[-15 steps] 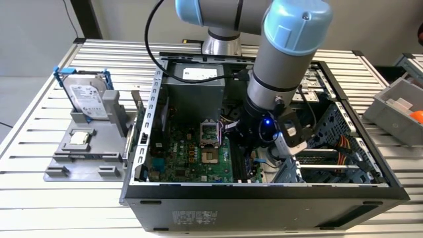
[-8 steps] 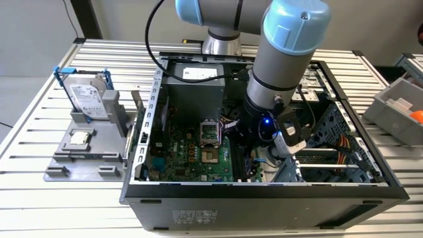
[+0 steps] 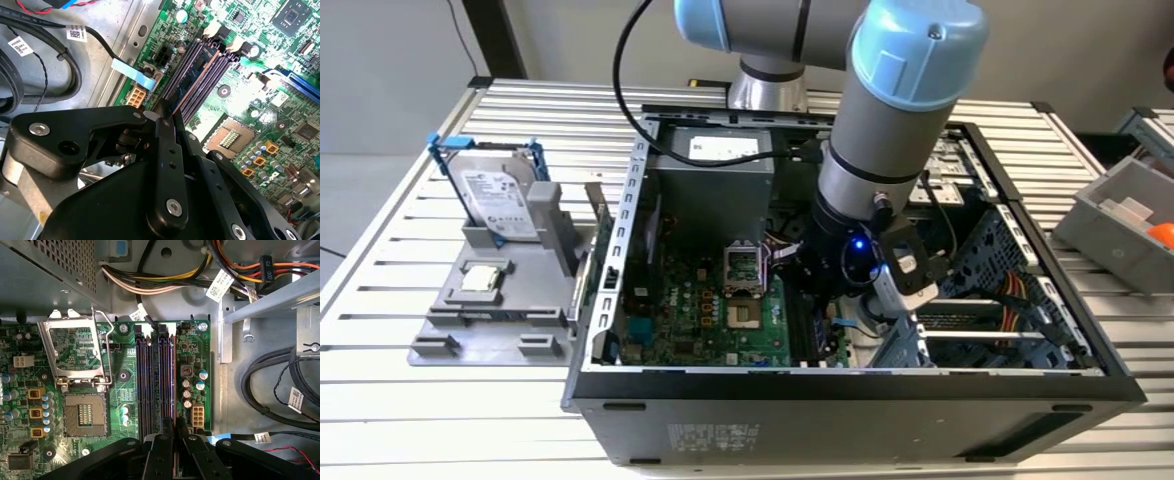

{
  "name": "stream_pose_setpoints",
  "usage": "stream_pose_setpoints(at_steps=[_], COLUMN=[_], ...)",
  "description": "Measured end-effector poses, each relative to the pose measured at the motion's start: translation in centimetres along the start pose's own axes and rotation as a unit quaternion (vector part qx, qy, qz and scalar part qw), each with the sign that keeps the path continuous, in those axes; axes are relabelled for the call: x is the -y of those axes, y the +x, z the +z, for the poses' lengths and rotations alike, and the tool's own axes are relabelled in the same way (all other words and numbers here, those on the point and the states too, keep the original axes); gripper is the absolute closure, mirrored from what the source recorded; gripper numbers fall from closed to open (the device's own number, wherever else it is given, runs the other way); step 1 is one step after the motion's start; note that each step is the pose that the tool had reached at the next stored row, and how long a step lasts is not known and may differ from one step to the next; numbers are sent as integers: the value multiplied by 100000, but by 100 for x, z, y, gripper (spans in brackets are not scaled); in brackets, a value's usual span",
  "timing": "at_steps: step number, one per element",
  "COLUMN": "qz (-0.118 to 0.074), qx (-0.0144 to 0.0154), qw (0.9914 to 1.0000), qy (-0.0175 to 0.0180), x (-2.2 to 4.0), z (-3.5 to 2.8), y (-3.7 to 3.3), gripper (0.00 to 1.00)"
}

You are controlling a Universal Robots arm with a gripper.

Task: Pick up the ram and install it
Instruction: 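Insert the ram into the slot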

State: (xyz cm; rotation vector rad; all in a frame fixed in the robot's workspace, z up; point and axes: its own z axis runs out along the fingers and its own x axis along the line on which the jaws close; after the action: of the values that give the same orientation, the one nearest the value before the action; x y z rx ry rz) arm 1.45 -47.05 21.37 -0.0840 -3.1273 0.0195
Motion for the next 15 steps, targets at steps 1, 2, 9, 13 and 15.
stream_pose_setpoints(at_steps=[1, 2, 9, 13, 15], qz=[0, -22, -205, -257, -334], qx=[0, -2, 1, 1, 1], qw=[100000, 100000, 100000, 100000, 99999], qy=[-9, -7, -3, 3, 2], x=[0, 0, -1, -2, -2], z=[3, 4, 6, 5, 5], y=[0, 0, -1, -5, -10], gripper=[100, 100, 100, 100, 100])
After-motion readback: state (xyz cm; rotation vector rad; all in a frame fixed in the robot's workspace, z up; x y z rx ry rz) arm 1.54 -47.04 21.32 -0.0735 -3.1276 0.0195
